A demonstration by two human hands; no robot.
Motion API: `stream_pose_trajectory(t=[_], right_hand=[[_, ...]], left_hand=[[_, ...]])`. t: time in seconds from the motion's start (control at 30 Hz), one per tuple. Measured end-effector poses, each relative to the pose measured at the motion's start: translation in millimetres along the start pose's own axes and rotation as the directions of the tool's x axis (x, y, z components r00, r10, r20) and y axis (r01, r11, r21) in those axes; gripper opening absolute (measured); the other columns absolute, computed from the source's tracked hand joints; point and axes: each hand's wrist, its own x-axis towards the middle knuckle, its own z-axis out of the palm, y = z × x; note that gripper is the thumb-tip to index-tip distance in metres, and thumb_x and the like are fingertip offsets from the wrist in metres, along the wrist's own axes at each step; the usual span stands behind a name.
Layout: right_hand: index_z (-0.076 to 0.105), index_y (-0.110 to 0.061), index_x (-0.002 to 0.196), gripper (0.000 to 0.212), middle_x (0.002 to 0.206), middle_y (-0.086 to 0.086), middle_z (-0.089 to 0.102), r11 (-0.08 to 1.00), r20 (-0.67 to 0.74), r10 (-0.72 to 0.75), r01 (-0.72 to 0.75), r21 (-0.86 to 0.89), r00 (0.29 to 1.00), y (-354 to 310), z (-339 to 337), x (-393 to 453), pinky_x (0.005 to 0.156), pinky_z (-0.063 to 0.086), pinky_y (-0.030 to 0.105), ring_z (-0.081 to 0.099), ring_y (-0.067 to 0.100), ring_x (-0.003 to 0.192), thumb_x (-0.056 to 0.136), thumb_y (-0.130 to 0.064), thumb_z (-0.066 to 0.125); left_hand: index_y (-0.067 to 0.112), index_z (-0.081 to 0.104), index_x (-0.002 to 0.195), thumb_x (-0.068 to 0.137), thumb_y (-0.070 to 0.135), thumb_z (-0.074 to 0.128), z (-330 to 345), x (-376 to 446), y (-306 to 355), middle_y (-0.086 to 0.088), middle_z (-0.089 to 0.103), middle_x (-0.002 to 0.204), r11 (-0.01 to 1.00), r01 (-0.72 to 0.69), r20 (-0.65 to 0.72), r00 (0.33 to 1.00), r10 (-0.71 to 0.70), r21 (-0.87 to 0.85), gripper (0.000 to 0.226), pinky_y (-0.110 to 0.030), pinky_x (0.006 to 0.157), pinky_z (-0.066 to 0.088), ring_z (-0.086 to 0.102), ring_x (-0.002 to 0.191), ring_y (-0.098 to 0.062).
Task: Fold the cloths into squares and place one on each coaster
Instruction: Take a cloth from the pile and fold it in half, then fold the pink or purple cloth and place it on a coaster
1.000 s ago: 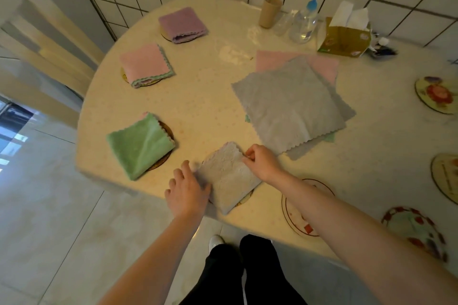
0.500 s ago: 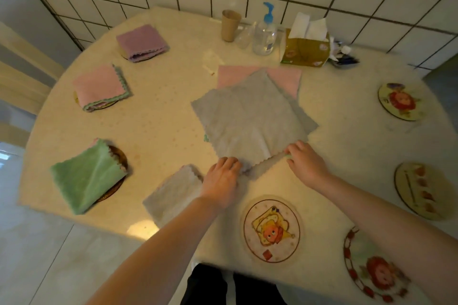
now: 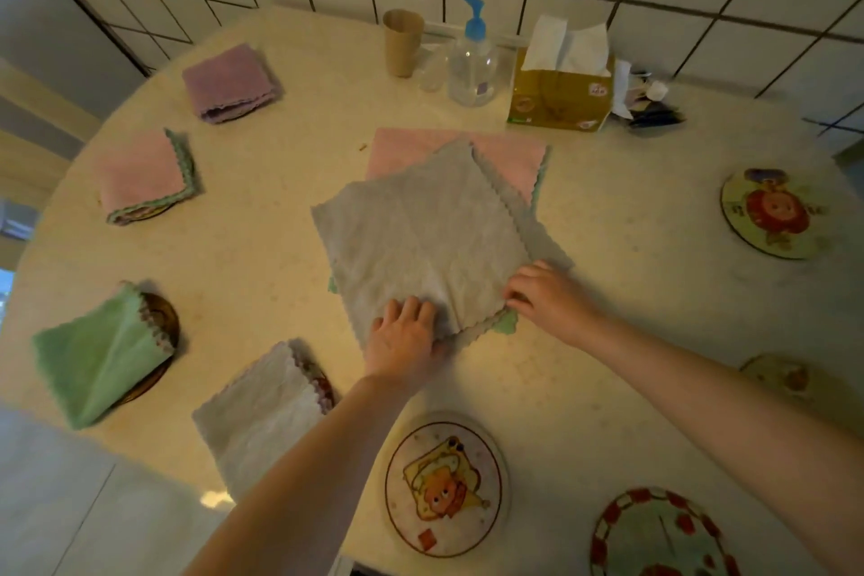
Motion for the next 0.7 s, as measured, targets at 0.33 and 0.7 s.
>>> stream_pose_trajectory(t=[0.33,0.7], right_hand=[[0.037,-0.022,0.088,0.014,0.075,0.005,0.052,0.97,-0.041,0.043,-0.032,0.241,0.998,-10,-40,39,0.061,0.043,0.046,0.052,0.025,0.066,0.101,-0.026,0.031],[0.053,-0.013,0.089,0.011,0.093,-0.002,0.042,0.989,-0.467,-0.059,0.115,0.091,0.882,-22,-146,46,0.072,0.032,0.023,0.043,0.013,0.087,0.082,-0.005,0.052]], left_hand=[[0.02,0.053,0.12,0.092,0.028,0.052,-15,0,-17,-0.001,0.055,0.113,0.989,0.111,-0.104,0.987,-0.121,-0.096,0.029,-0.037,0.078,0.048,0.052,0.108,-0.024],[0.02,0.067,0.095,0.09,0.027,0.042,-140,24,-32,-0.018,0.068,0.093,0.918,0.152,-0.405,0.862,-0.305,-0.368,0.026,-0.033,0.064,0.042,0.061,0.085,-0.038]])
